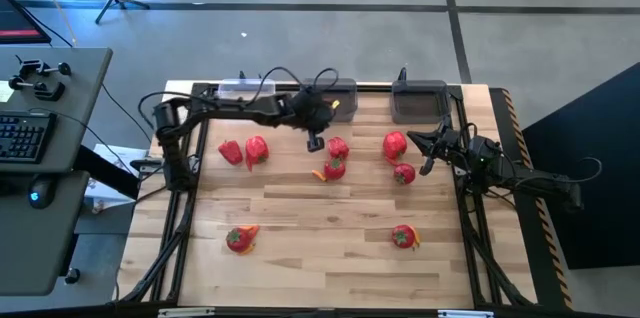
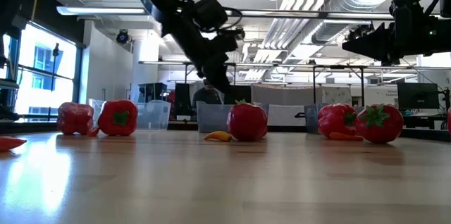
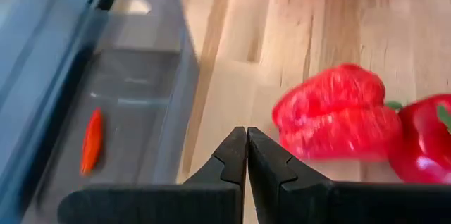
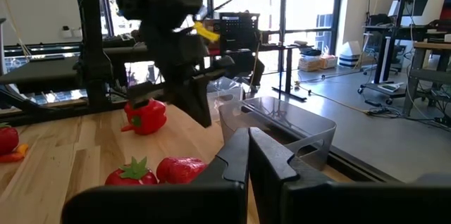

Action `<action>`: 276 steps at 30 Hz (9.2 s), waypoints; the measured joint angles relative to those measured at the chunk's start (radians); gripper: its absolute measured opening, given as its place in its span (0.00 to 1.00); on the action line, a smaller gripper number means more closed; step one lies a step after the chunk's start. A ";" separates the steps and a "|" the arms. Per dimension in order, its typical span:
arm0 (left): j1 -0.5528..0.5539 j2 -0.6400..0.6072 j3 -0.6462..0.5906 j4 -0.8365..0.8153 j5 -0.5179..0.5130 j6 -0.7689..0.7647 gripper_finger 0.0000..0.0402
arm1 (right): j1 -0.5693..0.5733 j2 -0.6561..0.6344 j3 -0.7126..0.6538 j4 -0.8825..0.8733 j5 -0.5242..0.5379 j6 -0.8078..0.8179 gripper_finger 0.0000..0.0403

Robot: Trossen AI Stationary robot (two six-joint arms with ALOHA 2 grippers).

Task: Sort produce into baskets
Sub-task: Put the yellow chili pepper into the left black bin

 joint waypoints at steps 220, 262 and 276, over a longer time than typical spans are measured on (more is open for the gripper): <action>0.092 -0.228 -0.567 0.878 0.165 -0.059 0.00 | 1.079 1.004 0.450 -0.610 -0.137 1.842 0.43; 0.092 -0.228 -0.567 0.878 0.157 -0.059 0.00 | 1.028 1.223 0.537 -0.721 -0.124 1.676 0.58; 0.092 -0.228 -0.567 0.878 0.157 -0.059 0.00 | 0.977 1.343 0.549 -0.742 -0.149 1.386 0.30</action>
